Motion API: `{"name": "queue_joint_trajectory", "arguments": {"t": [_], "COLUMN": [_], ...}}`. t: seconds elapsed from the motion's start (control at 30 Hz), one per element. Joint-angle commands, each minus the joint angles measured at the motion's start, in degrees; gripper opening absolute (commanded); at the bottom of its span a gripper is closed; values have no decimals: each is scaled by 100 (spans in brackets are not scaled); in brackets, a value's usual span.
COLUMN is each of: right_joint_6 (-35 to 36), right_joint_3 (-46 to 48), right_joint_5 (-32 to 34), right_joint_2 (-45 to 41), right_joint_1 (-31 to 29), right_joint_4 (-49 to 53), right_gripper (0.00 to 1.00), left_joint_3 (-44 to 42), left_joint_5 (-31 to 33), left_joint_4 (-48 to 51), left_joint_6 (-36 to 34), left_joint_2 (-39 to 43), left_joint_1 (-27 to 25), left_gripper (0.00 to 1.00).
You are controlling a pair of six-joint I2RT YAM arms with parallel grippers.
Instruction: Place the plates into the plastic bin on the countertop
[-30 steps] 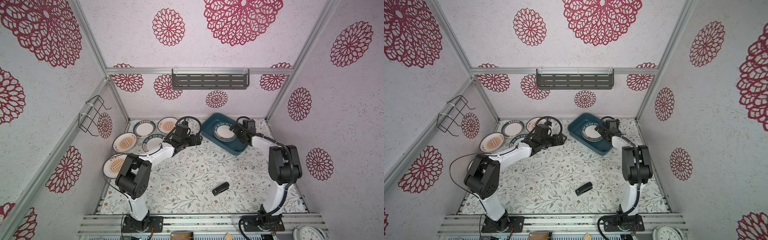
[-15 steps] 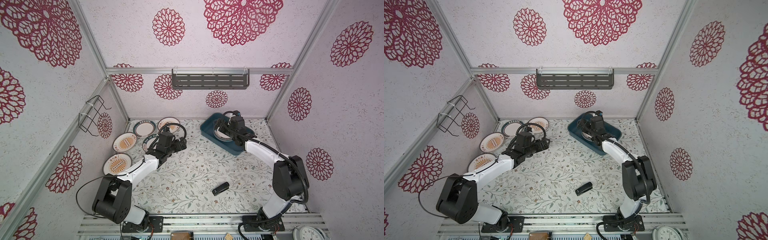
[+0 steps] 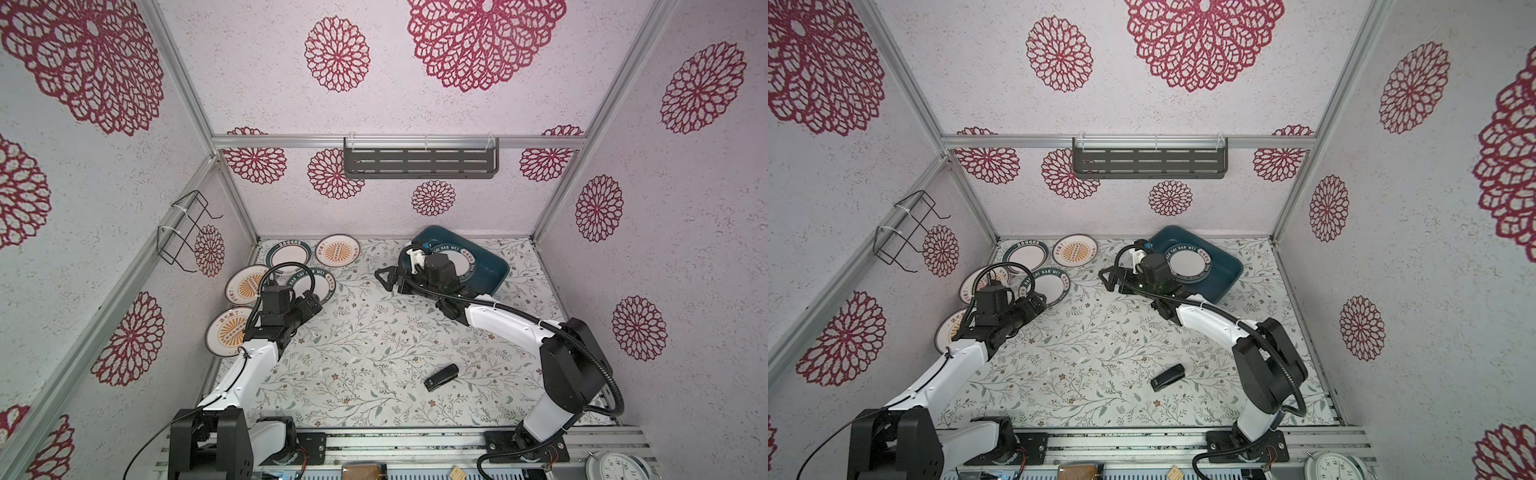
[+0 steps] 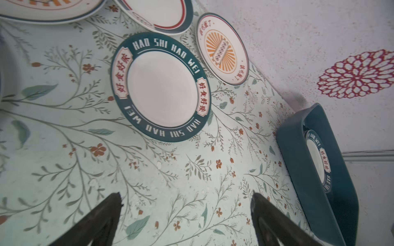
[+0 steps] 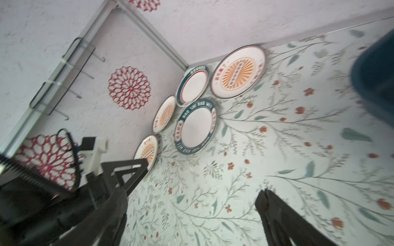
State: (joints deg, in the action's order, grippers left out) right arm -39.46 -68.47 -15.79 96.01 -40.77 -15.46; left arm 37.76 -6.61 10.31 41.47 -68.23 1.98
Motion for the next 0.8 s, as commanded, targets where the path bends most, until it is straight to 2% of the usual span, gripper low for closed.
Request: {"name": "queue_joint_trajectory", "arguments": {"t": [0.0, 0.17, 0.4, 0.53, 0.77], "right_joint_6": [282, 417, 436, 555, 418], "right_joint_3": [-187, -318, -295, -551, -933], "right_joint_5": [-537, -819, -444, -463, -696], "right_joint_2": [37, 188, 85, 177, 539], "right_joint_1": [-292, -634, -704, -704, -704], "right_joint_4": [-339, -353, -197, 61, -35], "right_gripper": [99, 99, 99, 99, 99], "left_joint_3": [-104, -253, -467, -276, -241], "left_joint_5": [-528, -796, -1210, -1767, -2091], "left_joint_4": [-53, -526, -1375, -1462, -2041], "left_joint_6": [-21, 96, 279, 221, 387], "left_joint_2": [-60, -475, -975, -1481, -2162], "left_joint_1": [271, 688, 1128, 1339, 1507], "left_gripper": [97, 98, 100, 95, 90]}}
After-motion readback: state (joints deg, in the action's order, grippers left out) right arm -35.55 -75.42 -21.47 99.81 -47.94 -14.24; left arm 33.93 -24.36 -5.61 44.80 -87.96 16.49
